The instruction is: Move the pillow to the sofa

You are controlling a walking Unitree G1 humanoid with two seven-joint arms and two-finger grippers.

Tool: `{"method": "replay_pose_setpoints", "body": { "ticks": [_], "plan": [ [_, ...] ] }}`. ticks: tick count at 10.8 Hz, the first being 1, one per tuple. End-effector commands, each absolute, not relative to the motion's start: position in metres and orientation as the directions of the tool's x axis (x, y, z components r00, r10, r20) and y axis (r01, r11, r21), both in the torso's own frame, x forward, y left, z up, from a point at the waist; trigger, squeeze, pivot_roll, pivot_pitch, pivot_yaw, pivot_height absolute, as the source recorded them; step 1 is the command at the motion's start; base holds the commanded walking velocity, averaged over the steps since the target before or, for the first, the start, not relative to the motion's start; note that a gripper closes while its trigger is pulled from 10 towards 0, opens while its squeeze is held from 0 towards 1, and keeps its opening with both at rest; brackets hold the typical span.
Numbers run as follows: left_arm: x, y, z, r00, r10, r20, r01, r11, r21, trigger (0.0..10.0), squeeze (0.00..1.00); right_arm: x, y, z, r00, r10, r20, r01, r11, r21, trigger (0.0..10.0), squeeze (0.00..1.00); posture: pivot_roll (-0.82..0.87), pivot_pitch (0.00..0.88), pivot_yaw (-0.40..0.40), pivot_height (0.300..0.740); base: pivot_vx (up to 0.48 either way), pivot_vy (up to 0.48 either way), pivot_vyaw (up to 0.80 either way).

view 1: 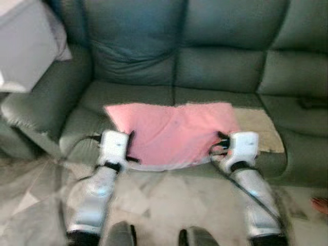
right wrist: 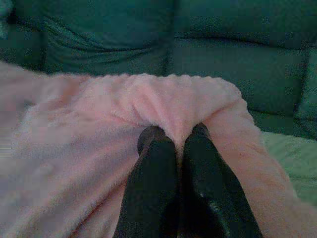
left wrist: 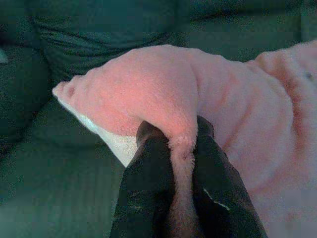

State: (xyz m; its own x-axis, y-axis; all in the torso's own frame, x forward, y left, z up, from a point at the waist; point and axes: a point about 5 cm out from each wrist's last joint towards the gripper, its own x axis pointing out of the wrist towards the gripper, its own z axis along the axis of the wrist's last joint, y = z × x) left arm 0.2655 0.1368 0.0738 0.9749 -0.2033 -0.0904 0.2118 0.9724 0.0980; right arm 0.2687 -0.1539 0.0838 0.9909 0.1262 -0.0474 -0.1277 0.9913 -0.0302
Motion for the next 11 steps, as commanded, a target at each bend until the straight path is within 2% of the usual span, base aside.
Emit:
{"method": "replay_pose_setpoints", "body": {
  "ticks": [1,2,8,11],
  "plan": [
    [0.268,0.1274,0.0822,0.971,-0.234,-0.058,0.239,0.966,0.096,10.0,0.0,0.2685,-0.1647,0.089,0.995,0.096,-0.024,-0.097,0.994,-0.046,10.0,0.0,-0.04,0.123,-0.031,0.74,0.0,0.48,-0.51],
    [0.268,0.1265,0.0828,0.97,-0.237,-0.055,0.241,0.965,0.099,10.0,0.0,0.2688,-0.1639,0.0896,0.995,0.099,-0.021,-0.1,0.994,-0.044,10.0,0.0,-0.04,0.123,-0.032,0.74,0.0,0.48,-0.48],
    [0.2692,0.1238,0.085,0.971,-0.233,-0.053,0.237,0.967,0.095,10.0,0.0,0.2714,-0.1629,0.0936,0.994,0.113,-0.001,-0.113,0.993,-0.031,10.0,0.0,-0.04,0.125,-0.037,0.74,0.0,0.48,0.0],
    [0.2696,0.1258,0.0894,0.979,-0.204,-0.013,0.204,0.974,0.101,10.0,0.0,0.2712,-0.16,0.0951,0.989,0.146,0.004,-0.145,0.989,-0.032,10.0,0.0,-0.04,0.125,-0.044,0.74,0.0,0.091,0.0]
  ]
}}
